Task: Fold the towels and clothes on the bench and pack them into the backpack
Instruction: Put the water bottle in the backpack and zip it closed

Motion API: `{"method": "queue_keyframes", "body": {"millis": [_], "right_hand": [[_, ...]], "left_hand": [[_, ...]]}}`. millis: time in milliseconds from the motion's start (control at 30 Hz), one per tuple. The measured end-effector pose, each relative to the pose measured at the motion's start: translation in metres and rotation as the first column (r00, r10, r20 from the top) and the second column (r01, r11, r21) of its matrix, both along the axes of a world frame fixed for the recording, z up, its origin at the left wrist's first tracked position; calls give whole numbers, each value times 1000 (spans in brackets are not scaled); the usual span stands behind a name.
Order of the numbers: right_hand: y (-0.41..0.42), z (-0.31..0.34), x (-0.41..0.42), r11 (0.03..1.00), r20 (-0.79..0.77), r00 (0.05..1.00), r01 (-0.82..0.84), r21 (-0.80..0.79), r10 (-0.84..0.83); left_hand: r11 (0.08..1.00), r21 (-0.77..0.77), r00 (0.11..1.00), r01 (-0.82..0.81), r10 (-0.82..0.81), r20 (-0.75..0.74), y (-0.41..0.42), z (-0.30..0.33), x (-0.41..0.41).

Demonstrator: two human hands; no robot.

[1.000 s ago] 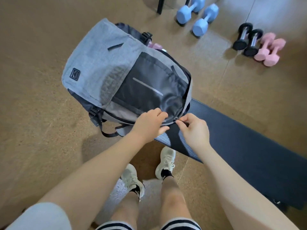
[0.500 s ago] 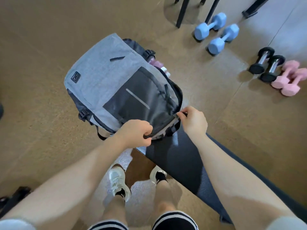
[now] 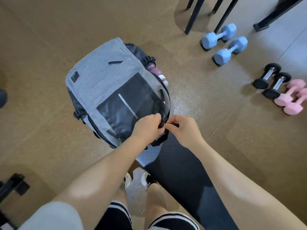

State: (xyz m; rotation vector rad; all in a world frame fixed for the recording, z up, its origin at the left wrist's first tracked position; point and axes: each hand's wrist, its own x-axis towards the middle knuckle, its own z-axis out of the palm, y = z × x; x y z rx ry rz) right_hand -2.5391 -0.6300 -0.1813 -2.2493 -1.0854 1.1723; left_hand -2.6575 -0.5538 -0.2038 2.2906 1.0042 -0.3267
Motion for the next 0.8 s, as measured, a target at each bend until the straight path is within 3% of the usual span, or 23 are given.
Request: {"method": "queue_keyframes", "body": {"millis": [133, 267, 367, 433, 533, 600, 800], "right_hand": [[21, -1, 10, 997, 145, 987, -55, -52, 62], [57, -4, 11, 992, 220, 972, 102, -73, -84], [85, 5, -1, 999, 161, 986, 34, -3, -33], [99, 15, -8, 999, 109, 994, -10, 39, 6], [105, 19, -10, 999, 87, 996, -26, 28, 23], [106, 19, -10, 997, 30, 999, 20, 81, -23], [133, 17, 4, 988, -19, 997, 71, 139, -69]], "left_hand": [[979, -203, 988, -32, 62, 140, 20, -1, -25], [945, -323, 963, 44, 46, 267, 43, 19, -63], [910, -410, 982, 68, 13, 190, 61, 25, -82], [905, -426, 997, -17, 49, 63, 72, 29, -83], [946, -270, 983, -179, 181, -20, 84, 33, -59], [943, -224, 968, -246, 251, -8, 89, 31, -34], [881, -417, 930, -225, 321, 177, 117, 22, -22]]}}
